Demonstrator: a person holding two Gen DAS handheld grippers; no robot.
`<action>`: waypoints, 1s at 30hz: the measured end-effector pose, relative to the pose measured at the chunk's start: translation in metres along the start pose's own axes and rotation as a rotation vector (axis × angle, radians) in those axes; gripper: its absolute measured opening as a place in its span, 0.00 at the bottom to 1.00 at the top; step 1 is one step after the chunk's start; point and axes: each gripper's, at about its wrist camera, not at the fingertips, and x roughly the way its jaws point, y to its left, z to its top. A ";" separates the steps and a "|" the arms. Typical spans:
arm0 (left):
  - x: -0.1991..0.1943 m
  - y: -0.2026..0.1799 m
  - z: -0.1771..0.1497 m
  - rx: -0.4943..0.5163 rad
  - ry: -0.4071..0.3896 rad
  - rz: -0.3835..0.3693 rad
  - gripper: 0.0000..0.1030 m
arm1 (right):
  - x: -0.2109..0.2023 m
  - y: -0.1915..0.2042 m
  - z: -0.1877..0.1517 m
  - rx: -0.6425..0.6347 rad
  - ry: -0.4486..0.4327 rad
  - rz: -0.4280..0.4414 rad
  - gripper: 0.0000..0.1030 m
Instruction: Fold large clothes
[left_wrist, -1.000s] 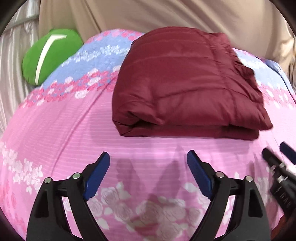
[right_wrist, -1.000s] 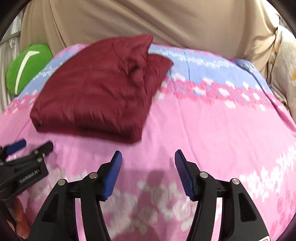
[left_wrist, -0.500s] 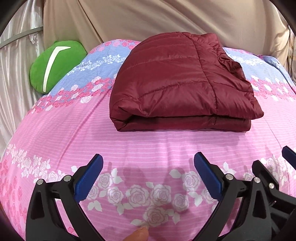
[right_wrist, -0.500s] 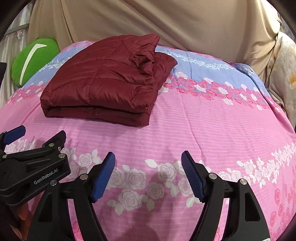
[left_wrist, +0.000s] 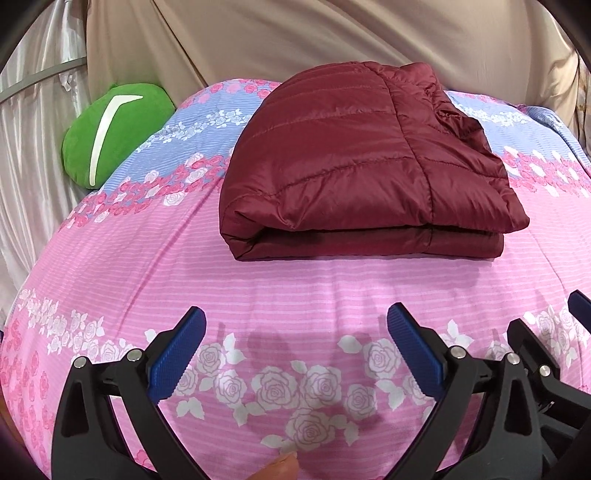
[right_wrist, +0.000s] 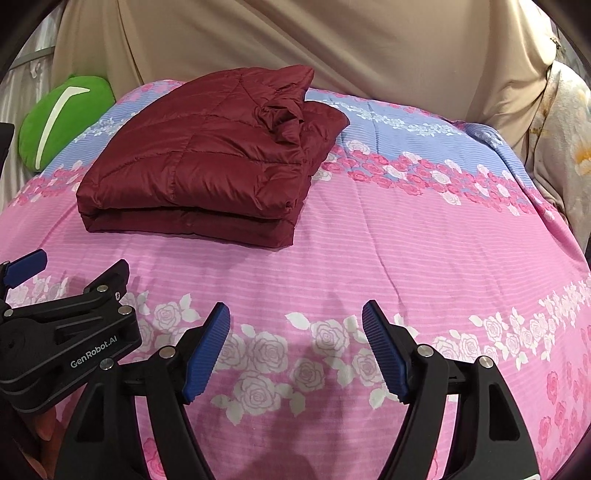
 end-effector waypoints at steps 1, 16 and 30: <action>0.000 0.000 0.000 0.000 0.000 0.001 0.94 | 0.000 0.000 0.000 0.000 0.000 -0.001 0.70; -0.001 -0.001 -0.001 0.002 0.000 0.007 0.94 | 0.000 -0.001 0.000 0.000 -0.001 -0.005 0.70; -0.004 0.000 -0.002 -0.008 0.006 0.015 0.94 | 0.000 -0.002 0.000 0.004 -0.003 -0.009 0.70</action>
